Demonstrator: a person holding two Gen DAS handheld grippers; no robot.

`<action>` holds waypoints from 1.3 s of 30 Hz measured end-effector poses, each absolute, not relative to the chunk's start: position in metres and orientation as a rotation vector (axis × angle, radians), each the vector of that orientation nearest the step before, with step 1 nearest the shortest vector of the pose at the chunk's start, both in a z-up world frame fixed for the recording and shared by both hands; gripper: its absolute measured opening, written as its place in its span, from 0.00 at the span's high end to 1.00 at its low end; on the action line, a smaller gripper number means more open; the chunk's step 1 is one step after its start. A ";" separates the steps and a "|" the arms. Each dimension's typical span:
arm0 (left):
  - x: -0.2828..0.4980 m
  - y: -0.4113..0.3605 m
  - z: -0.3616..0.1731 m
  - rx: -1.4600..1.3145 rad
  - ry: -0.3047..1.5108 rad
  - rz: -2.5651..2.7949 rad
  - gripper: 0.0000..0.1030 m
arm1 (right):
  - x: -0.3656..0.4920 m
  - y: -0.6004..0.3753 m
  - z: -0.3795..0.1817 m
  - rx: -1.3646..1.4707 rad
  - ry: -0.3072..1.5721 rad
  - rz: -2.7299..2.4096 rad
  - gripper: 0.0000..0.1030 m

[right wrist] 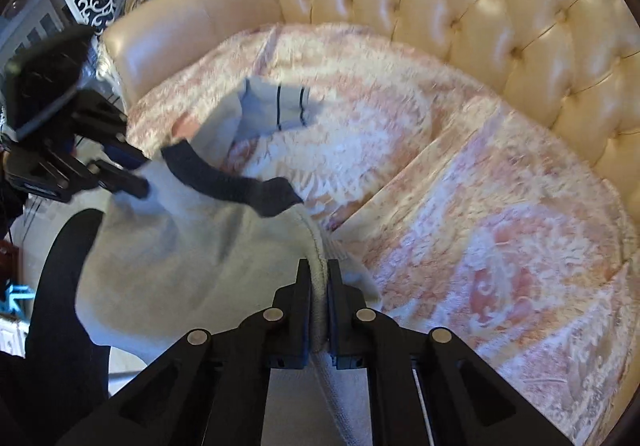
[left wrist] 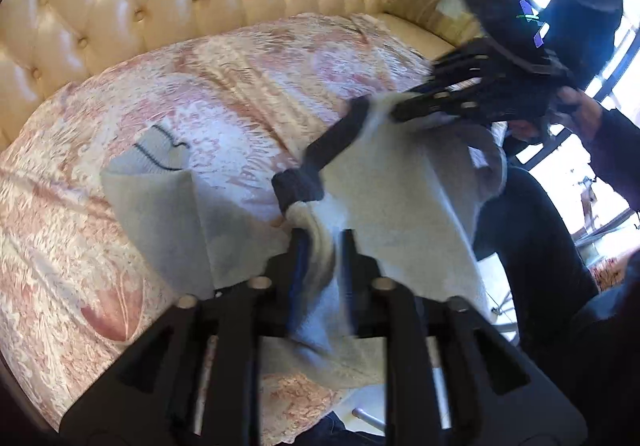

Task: Fold clothes

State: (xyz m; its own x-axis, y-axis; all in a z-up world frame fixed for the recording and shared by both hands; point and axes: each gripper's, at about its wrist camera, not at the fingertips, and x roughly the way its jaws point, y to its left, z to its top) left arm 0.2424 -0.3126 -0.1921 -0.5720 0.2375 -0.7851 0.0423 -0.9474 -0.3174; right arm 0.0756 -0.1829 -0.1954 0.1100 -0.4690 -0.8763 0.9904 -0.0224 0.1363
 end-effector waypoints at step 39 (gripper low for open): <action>0.282 -0.256 0.096 -0.877 0.006 3.222 0.92 | 0.124 -0.079 0.051 0.419 0.407 -1.744 0.95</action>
